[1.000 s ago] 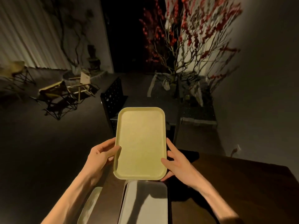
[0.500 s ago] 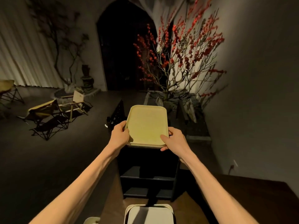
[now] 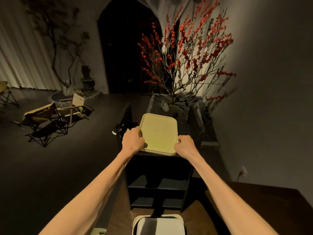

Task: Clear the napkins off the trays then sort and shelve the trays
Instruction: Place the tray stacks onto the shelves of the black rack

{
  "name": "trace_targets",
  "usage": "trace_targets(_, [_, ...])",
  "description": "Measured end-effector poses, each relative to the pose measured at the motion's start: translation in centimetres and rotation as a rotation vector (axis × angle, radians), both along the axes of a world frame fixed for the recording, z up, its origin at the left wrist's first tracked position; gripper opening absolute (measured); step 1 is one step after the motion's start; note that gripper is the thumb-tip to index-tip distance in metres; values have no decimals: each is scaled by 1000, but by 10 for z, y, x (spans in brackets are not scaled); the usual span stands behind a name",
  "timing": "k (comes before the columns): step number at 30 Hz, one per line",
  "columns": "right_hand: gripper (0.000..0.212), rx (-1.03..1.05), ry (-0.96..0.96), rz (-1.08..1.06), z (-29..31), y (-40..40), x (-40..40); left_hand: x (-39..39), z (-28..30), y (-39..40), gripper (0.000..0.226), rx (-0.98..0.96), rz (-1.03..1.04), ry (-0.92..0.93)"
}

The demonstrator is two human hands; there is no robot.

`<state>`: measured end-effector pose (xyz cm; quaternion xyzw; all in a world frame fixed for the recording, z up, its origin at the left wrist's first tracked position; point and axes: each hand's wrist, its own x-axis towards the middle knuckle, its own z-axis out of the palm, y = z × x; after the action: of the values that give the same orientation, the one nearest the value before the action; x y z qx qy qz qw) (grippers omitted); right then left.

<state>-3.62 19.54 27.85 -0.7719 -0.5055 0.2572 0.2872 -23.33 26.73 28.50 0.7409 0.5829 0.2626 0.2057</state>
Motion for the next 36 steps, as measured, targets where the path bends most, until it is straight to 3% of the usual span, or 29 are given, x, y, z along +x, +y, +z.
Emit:
trace_targets(5, [30, 56, -106, -5, -3, 4, -5, 0, -14, -1, 16, 42, 51, 14])
trace_targets(10, [20, 45, -183, -11, -8, 6, -7, 2, -14, 0, 20, -13, 33, 5])
trace_targets(13, [26, 34, -198, -20, -8, 7, -7, -2, -13, 2, 25, -65, -13, 7])
trace_targets(20, [20, 29, -177, -33, -5, -1, -8, -12, -15, 8, 22, -133, -105, 8])
trace_targets(22, [20, 51, -210, -12, -5, -8, -11, -12, -12, 1, 16, -96, -120, 4])
trace_targets(25, [39, 265, -269, 14, -4, -24, -17, -14, -14, -12, 22, 140, -109, -41])
trace_targets(28, [40, 411, -198, 86, -4, -43, -26, -16, -15, -43, 39, 262, -119, -135])
trace_targets(33, [27, 557, -23, 183, -21, -89, -39, -22, -40, -97, 35, 268, -187, -303])
trace_targets(36, [23, 550, 15, 194, -55, -115, -41, -29, -81, -121, 34, 171, -202, -323])
